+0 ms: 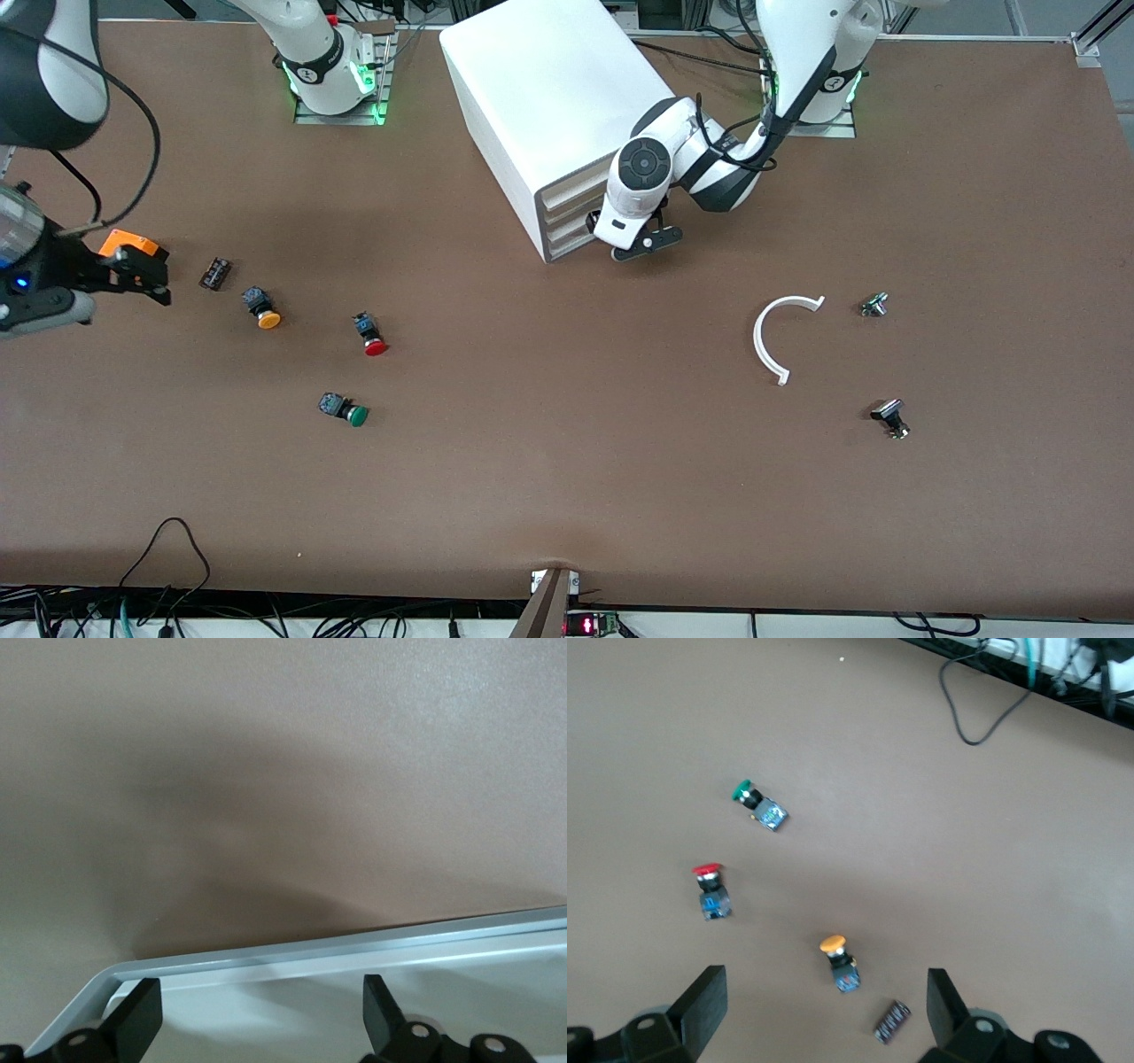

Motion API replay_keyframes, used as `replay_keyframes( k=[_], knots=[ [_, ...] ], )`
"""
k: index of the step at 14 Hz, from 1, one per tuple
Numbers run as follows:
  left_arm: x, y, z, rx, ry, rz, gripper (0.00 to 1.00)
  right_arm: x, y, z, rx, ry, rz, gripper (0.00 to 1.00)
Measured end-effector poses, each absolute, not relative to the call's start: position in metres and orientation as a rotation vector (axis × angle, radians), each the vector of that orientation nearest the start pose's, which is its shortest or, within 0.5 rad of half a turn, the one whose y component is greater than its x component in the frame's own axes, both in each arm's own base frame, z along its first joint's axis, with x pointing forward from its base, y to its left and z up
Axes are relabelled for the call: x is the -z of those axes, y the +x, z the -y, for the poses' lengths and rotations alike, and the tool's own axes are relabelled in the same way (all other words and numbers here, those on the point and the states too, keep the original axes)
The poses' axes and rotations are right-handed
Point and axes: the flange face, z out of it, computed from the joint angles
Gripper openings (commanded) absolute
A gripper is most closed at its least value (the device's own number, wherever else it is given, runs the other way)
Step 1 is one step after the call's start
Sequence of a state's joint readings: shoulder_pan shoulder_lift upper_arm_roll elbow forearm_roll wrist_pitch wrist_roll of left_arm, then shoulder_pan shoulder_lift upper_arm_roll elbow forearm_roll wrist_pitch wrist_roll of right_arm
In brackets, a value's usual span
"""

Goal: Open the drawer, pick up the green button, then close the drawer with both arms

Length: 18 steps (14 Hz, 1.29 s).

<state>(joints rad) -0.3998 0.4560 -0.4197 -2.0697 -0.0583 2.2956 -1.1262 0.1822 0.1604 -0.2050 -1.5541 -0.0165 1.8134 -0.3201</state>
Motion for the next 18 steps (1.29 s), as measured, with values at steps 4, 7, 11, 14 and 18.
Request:
replay_keyframes(
  k=[4, 7, 11, 14, 18],
  knots=[
    [-0.215, 0.395, 0.412, -0.443, -3.033, 0.559, 1.0, -0.587, 0.597, -0.004, 0.179, -3.167, 0.546, 1.0],
    [-0.248, 0.46, 0.366, -0.309, -3.12, 0.522, 1.0, -0.588, 0.592, -0.005, 0.151, -3.165, 0.548, 1.0],
    [-0.35, 0.551, 0.24, -0.022, -3.241, 0.395, 1.0, -0.584, 0.583, 0.0, 0.042, -3.16, 0.532, 1.0],
    [-0.412, 0.554, 0.183, 0.027, -3.23, 0.22, 1.0, -0.586, 0.581, 0.002, 0.034, -3.143, 0.623, 1.0],
    [-0.5, 0.546, 0.118, -0.013, -3.194, 0.1, 1.0, -0.587, 0.581, 0.005, 0.039, -3.136, 0.664, 1.0]
  ],
)
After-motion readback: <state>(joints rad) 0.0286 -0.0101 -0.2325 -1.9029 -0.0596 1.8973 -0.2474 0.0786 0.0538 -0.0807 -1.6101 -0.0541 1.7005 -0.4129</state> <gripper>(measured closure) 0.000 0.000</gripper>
